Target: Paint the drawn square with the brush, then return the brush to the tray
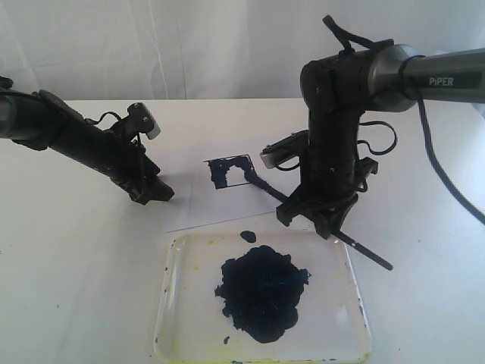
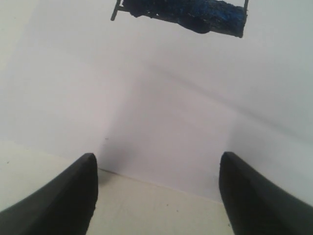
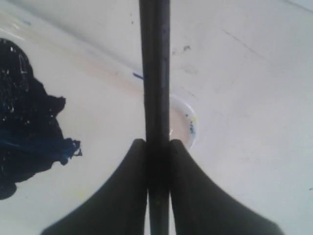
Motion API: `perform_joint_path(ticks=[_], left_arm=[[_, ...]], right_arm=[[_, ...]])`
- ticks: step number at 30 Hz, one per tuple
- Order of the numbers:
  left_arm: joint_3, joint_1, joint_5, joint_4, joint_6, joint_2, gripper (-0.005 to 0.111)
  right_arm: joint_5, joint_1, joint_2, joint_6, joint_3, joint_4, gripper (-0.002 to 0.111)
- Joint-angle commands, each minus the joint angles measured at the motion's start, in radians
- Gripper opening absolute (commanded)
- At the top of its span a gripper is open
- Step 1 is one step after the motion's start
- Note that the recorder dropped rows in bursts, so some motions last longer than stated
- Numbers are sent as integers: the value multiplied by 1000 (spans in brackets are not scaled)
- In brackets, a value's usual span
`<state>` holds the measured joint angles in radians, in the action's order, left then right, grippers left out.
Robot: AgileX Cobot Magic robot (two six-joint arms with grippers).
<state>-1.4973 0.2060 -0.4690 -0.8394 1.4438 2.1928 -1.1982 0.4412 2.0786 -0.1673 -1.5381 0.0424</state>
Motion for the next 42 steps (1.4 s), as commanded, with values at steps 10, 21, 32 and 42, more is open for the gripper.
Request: perform_joint_path(ticks=[10,21,32,42], left_arm=[[20,5,0,96,13,31,72],[20,5,0,96,9,31,72],[20,5,0,96,9,31,72],[20,5,0,96,9,31,72]], right_arm=[[-7,-4,-10,-116,5,-13,0],[-23,-4,-10,67,5,29,0],[-23,-4,-10,-84,5,-58,0],[-7,12,-10,-80,3,-99,0]])
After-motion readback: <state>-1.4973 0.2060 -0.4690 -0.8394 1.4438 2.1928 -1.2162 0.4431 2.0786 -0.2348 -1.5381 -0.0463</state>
